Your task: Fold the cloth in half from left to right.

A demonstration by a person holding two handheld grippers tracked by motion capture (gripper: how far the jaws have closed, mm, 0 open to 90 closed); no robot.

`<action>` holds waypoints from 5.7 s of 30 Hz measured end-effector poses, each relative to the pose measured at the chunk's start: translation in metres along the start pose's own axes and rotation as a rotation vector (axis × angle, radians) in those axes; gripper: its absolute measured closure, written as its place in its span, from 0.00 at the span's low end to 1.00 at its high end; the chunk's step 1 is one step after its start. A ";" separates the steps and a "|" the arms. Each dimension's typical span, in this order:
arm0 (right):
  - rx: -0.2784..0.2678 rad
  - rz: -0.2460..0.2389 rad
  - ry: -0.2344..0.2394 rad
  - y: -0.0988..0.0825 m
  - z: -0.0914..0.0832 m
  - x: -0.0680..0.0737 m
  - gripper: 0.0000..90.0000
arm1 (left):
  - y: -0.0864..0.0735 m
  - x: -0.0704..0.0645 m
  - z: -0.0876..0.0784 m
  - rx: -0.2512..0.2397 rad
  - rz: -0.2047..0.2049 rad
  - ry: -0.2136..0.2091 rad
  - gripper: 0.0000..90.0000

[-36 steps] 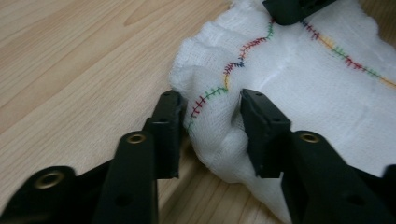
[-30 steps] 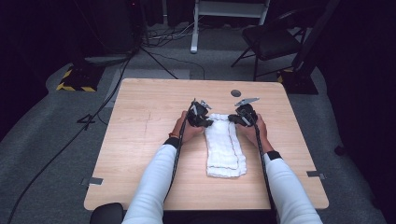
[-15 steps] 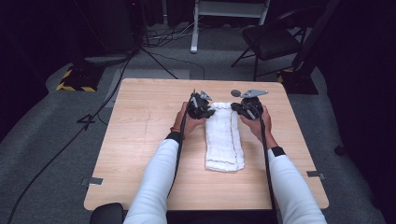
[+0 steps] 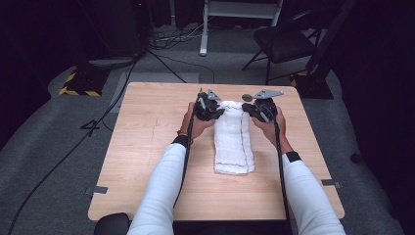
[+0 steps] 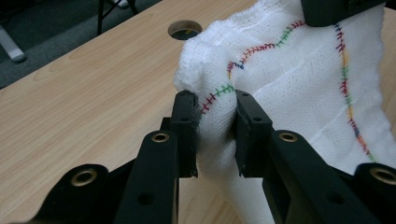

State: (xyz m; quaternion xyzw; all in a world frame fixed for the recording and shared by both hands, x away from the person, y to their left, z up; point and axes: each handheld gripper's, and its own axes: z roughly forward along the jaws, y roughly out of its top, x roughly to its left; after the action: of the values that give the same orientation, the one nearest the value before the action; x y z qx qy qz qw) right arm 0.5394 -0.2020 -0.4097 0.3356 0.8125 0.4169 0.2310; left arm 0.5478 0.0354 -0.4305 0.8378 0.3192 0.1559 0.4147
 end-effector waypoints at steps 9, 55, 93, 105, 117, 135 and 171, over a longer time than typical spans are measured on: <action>-0.008 -0.024 0.047 -0.005 -0.008 0.008 0.95 | -0.007 -0.006 -0.017 -0.007 0.080 -0.056 0.80; 0.062 -0.175 0.287 -0.080 -0.060 0.069 0.94 | -0.079 -0.089 -0.052 0.054 0.357 -0.210 0.75; 0.138 -0.221 0.254 -0.111 -0.066 0.076 0.53 | -0.098 -0.112 -0.052 0.125 0.353 -0.249 0.54; 0.154 -0.271 0.256 -0.106 -0.059 0.075 0.92 | -0.096 -0.102 -0.060 0.098 0.364 -0.236 0.96; 0.115 -0.317 0.296 -0.101 -0.090 0.090 0.93 | -0.096 -0.106 -0.063 0.101 0.349 -0.287 0.72; 0.192 -0.286 0.311 -0.131 -0.083 0.094 0.88 | -0.112 -0.108 -0.061 0.183 0.380 -0.317 0.98; 0.111 -0.148 0.184 -0.115 -0.090 0.069 0.44 | -0.102 -0.097 -0.069 0.117 0.263 -0.147 0.38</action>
State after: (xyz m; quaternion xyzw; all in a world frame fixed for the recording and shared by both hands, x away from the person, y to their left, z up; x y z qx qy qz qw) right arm 0.3935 -0.2471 -0.4629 0.2475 0.8745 0.3823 0.1667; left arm 0.3974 0.0588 -0.4695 0.9042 0.1843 0.1282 0.3632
